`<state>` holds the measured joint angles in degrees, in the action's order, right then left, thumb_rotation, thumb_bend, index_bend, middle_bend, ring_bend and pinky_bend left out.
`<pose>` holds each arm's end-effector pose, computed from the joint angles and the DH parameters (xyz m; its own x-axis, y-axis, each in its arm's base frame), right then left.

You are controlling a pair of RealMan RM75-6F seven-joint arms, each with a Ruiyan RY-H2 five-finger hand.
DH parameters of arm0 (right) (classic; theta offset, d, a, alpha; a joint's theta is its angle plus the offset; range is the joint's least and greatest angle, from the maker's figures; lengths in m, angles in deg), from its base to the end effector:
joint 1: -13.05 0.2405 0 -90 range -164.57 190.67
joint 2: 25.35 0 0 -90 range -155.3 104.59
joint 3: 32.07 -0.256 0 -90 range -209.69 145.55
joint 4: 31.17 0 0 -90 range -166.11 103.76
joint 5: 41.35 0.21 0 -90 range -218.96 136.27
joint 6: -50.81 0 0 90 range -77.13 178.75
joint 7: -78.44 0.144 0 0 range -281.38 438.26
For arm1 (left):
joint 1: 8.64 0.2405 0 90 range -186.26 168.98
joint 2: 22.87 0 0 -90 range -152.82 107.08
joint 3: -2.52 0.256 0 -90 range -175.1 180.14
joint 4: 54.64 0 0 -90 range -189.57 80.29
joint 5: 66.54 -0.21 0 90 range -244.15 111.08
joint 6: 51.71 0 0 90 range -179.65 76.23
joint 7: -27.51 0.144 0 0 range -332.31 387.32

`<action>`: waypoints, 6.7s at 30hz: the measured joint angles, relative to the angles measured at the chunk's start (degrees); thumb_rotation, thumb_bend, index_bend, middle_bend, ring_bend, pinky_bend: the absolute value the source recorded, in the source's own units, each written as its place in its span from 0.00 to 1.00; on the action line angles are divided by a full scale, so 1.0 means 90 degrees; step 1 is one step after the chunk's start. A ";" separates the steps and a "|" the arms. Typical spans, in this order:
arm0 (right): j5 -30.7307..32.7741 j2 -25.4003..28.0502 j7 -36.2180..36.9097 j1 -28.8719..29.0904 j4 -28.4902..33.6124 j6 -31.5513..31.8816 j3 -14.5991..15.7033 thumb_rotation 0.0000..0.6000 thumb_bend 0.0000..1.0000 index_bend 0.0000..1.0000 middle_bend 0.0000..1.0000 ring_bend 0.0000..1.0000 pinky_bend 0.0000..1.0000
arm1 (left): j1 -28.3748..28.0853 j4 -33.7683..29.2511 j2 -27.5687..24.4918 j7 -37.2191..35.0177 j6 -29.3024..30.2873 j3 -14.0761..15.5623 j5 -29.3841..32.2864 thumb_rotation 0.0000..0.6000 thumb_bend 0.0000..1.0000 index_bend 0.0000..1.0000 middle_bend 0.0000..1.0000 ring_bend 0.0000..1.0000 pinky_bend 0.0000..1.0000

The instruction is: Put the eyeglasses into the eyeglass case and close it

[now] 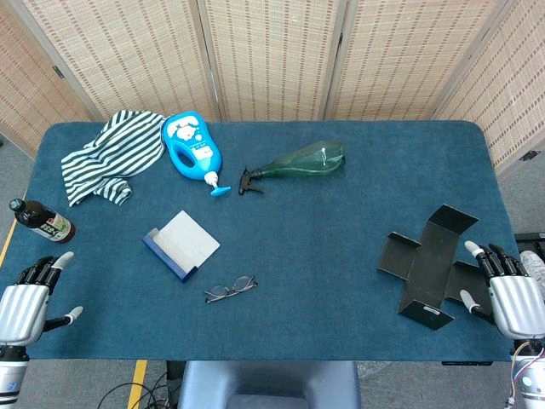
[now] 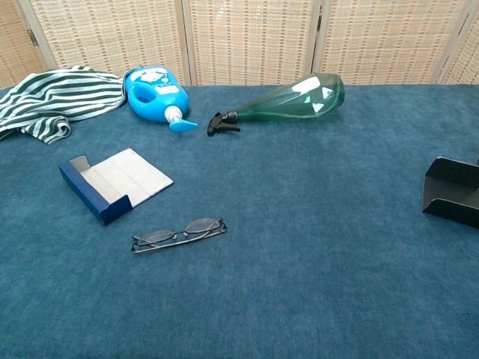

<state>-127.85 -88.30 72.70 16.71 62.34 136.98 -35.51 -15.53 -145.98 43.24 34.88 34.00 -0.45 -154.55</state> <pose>-0.3090 -0.1764 0.1671 0.4853 0.0185 0.8742 -0.8743 0.0005 0.4853 -0.2993 0.1921 0.1493 0.4961 -0.0326 0.8677 0.8646 -0.0740 -0.4971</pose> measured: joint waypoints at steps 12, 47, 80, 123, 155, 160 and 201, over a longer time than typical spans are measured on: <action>0.0008 0.0087 -0.0151 0.0120 0.0124 -0.0119 -0.0072 1.00 0.28 0.10 0.19 0.15 0.21 | -0.0990 0.0074 -0.0109 -0.0463 -0.0824 -0.0151 -0.0703 1.00 0.38 0.24 0.93 0.88 0.99; 0.0431 0.0047 0.0021 0.0187 -0.0043 -0.0455 -0.0123 1.00 0.28 0.10 0.20 0.15 0.21 | -0.3330 0.0460 0.0848 0.1484 -0.4764 -0.0063 0.1841 1.00 0.54 0.19 1.00 1.00 1.00; 0.0412 0.0092 0.0202 0.0055 -0.0065 -0.0287 -0.0088 1.00 0.28 0.10 0.20 0.15 0.21 | -0.3152 0.0255 -0.0239 0.1080 -0.4434 0.0107 0.3336 1.00 0.54 0.19 1.00 0.99 1.00; 0.0453 -0.0008 0.0522 0.0117 -0.0366 -0.0481 -0.0114 1.00 0.28 0.10 0.21 0.15 0.21 | -0.4115 -0.0994 0.0010 0.2269 -0.3714 0.0548 0.3426 1.00 0.30 0.18 1.00 0.99 1.00; 0.0442 0.0144 0.0463 0.0002 -0.0222 -0.0266 -0.0115 1.00 0.28 0.10 0.21 0.15 0.21 | -0.4156 0.1682 0.2054 0.3831 -0.3310 0.0174 0.3866 1.00 0.24 0.22 1.00 0.99 1.00; 0.0455 0.0161 0.0482 -0.0021 -0.0226 -0.0245 -0.0117 1.00 0.28 0.10 0.21 0.15 0.21 | -0.4426 0.2042 0.2336 0.3884 -0.3471 -0.0069 0.3806 1.00 0.24 0.23 1.00 0.99 1.00; 0.0486 0.0134 0.0793 -0.0125 -0.0432 -0.0239 -0.0101 1.00 0.28 0.10 0.22 0.16 0.21 | -0.5176 0.1097 0.2597 0.4454 -0.3808 -0.0246 0.4279 1.00 0.24 0.19 1.00 1.00 1.00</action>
<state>-123.47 -87.09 79.84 15.58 58.45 134.83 -36.42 -62.11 -136.11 66.62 74.97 -0.28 -2.67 -116.03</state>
